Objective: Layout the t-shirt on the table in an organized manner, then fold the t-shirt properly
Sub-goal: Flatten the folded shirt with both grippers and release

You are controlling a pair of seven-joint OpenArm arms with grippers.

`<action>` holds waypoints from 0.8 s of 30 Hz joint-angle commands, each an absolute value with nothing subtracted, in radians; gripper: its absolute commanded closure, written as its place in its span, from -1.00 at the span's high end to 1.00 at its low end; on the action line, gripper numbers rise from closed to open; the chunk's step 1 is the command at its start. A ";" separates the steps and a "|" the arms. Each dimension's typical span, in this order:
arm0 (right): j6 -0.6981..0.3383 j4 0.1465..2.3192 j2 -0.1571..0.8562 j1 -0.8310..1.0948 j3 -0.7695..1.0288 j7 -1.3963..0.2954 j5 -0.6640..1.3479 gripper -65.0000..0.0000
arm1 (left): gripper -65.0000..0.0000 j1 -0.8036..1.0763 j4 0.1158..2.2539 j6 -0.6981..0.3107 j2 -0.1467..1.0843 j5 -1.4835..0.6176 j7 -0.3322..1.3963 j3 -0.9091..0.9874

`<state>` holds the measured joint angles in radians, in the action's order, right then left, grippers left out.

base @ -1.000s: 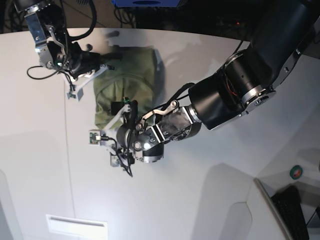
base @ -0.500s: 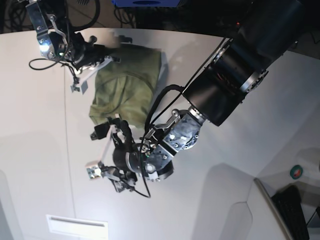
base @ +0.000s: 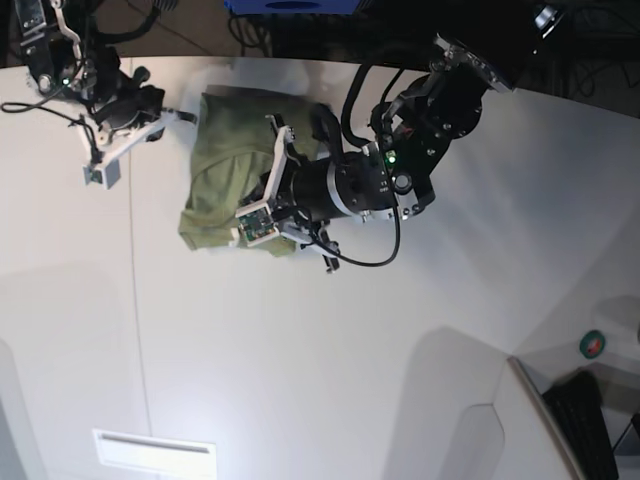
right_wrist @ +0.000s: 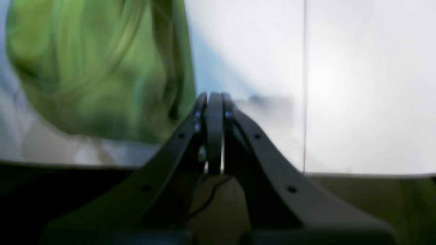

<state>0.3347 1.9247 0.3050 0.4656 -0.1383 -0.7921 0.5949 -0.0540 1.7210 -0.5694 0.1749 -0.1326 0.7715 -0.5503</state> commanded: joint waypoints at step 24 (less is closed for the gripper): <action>0.328 1.774 0.291 0.346 -0.374 -0.627 0.611 -1.00 | -1.00 0.005 1.610 -0.556 0.131 -0.142 0.679 -0.544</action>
